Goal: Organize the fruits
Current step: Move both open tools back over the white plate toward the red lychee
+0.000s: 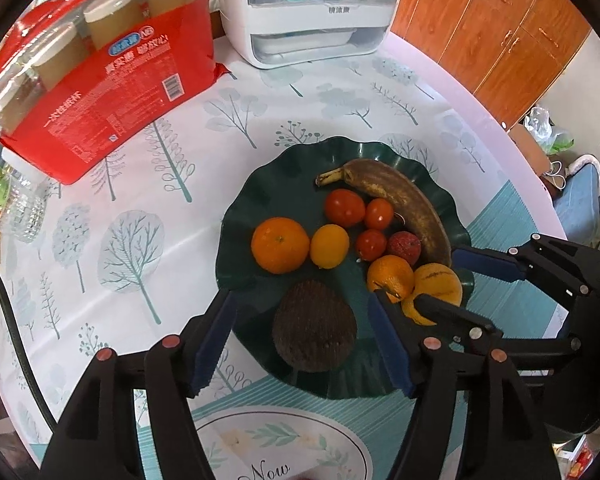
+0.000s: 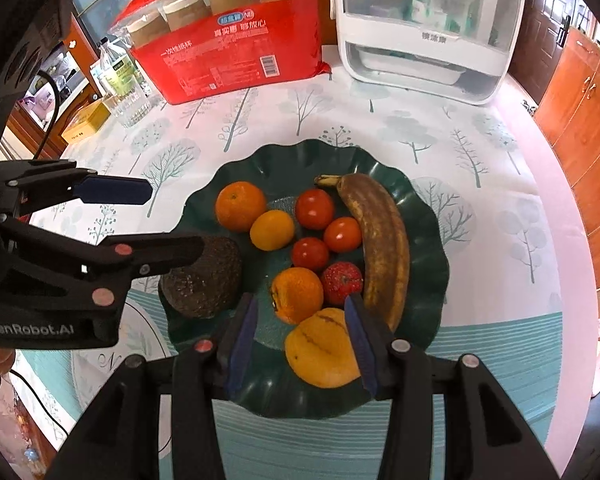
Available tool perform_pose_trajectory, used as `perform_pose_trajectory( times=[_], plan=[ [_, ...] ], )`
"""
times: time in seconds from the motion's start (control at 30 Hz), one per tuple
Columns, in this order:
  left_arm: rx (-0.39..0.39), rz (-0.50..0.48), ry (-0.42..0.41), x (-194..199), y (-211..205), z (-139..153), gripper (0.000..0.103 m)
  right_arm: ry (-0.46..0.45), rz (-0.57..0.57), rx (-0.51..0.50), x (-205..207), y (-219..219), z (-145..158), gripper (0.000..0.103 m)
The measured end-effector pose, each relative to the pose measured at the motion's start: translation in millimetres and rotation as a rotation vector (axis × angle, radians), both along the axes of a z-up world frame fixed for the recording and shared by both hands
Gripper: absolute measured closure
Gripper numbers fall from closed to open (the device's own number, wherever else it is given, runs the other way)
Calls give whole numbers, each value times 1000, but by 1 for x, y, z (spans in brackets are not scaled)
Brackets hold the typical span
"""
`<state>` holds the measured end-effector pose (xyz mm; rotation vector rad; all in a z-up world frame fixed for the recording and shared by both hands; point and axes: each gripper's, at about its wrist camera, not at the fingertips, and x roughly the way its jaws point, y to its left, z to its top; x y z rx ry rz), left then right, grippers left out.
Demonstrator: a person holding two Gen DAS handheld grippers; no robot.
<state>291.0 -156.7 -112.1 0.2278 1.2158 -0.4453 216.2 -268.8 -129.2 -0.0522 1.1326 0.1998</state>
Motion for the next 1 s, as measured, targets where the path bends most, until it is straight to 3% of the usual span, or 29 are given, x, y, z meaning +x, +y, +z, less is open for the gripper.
perform_pose_trajectory(
  times=[0.3,0.7,1.0],
  plan=[
    [-17,35,-46,-20,16,29,22,-39,-24,7,-17,1,26,57],
    [-66,113,-118,-57,53,73,19,-121,-72,51,-43,14,74,57],
    [-100,193,-203,-98,101,101,17,-162,-29,79,-70,55,96,57]
  ],
)
